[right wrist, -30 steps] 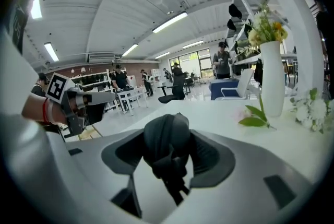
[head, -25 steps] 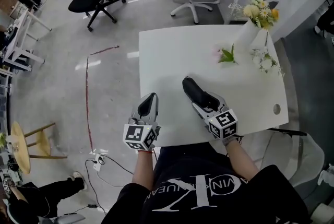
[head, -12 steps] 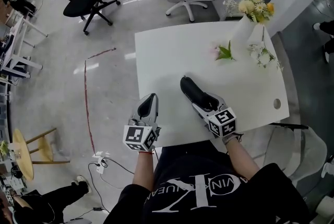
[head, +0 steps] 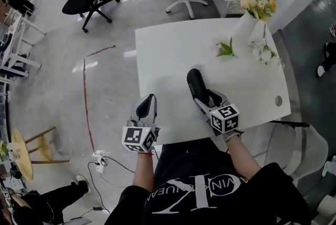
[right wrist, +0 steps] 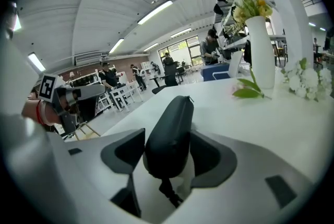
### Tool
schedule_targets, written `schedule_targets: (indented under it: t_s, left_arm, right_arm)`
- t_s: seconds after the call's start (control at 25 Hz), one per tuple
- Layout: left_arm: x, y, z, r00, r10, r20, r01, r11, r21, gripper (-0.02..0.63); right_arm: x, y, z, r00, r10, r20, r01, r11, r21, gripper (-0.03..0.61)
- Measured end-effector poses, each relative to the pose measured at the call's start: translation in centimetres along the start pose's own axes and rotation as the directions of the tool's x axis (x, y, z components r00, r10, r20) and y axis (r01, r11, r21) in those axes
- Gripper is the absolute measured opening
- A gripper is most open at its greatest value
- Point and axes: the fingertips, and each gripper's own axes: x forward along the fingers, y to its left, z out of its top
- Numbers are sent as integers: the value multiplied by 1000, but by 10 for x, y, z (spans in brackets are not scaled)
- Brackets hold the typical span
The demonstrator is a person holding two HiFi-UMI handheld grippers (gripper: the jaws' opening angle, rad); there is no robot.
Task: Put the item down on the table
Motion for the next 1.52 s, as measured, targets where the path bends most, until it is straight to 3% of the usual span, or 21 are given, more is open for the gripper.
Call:
schedule_targets:
  t_s: [0.88,1.16,1.52]
  left_arm:
    - [9,-14,8,999,-31,17,32,999,-7,9]
    - [18,-20,18,998,-50,30,50,999,1,9]
    - [31,-23,48,994,-53,93,52,998,20,9]
  right_arm:
    - [-28,-20,21,994,-66,88,62,997,48,256]
    - [-52,-36,49,974,-133,186,128,991,40,59]
    - [-83,-45,91,944,-159,291,182,982,-53,18]
